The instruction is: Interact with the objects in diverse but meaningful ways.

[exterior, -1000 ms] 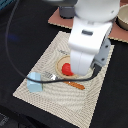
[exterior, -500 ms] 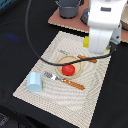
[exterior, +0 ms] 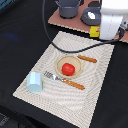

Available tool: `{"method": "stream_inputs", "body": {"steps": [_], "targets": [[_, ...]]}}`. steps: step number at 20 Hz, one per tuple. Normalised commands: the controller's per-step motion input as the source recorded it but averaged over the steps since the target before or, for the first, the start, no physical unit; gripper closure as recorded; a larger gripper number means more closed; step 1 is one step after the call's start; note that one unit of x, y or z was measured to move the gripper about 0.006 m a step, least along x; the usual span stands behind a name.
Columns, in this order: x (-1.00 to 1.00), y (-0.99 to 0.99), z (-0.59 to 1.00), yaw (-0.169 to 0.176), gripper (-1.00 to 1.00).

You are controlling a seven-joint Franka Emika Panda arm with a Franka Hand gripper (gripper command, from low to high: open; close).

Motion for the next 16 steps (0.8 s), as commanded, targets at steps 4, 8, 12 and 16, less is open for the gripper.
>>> {"method": "stream_inputs", "body": {"steps": [4,8,12,16], "targets": [[-0.85,0.40,-0.46,0.105,1.00],[-0.80,0.24,-0.58,0.095,1.00],[-0.75,0.16,-0.61,0.084,1.00],[-0.69,0.04,-0.65,0.060,1.00]]}}
